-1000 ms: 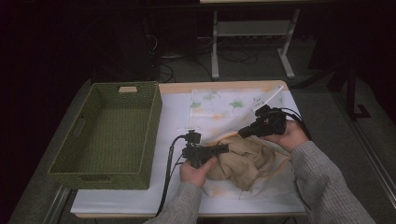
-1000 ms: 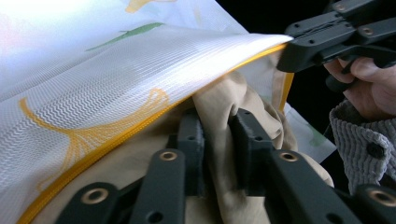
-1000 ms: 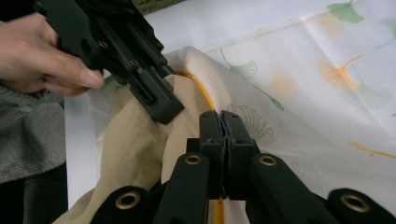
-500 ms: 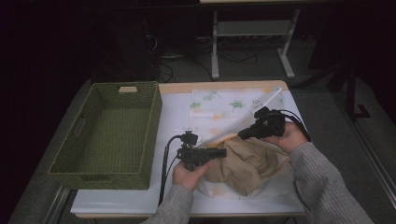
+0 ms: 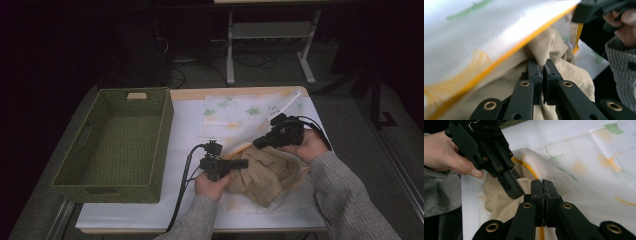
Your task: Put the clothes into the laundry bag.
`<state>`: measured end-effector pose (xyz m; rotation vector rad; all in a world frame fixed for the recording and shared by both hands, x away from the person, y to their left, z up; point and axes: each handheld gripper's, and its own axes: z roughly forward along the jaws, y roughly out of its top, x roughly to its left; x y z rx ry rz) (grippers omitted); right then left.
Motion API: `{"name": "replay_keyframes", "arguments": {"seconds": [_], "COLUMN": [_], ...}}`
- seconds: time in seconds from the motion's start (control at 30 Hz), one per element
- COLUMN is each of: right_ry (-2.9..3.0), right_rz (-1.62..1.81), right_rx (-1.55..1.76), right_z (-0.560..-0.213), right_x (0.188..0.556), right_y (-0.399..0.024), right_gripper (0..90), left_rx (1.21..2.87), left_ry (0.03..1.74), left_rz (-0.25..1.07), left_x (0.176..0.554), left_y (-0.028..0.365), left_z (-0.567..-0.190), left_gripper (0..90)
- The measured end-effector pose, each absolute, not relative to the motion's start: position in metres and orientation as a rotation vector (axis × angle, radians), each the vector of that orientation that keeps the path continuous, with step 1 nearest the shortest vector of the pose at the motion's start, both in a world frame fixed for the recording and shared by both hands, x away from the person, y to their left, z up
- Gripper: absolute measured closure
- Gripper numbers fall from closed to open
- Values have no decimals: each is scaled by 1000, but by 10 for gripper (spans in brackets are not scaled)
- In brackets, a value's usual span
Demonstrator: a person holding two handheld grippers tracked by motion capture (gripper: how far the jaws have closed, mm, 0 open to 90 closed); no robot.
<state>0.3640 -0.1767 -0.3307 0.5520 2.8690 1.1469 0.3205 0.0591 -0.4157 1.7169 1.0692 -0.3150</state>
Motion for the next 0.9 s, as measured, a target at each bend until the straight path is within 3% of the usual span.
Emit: {"name": "replay_keyframes", "arguments": {"seconds": [0.23, 0.63, 0.73, 0.9], "right_ry": [2852, 2879, 2878, 2877], "right_rz": [1173, 1124, 1121, 1118], "right_rx": [563, 601, 618, 609], "right_z": [-326, -335, -335, -335], "right_x": [363, 367, 368, 368], "right_y": [-179, -180, -182, -181], "right_gripper": [877, 874, 873, 873], "left_rx": [1681, 1744, 1754, 1823], "left_ry": [1093, 1057, 1081, 1133], "left_rz": [-250, -270, -275, -362], "left_x": [327, 308, 307, 305], "left_y": [62, 91, 104, 107], "left_z": [-408, -393, -393, -408], "left_gripper": [867, 710, 663, 475]}}
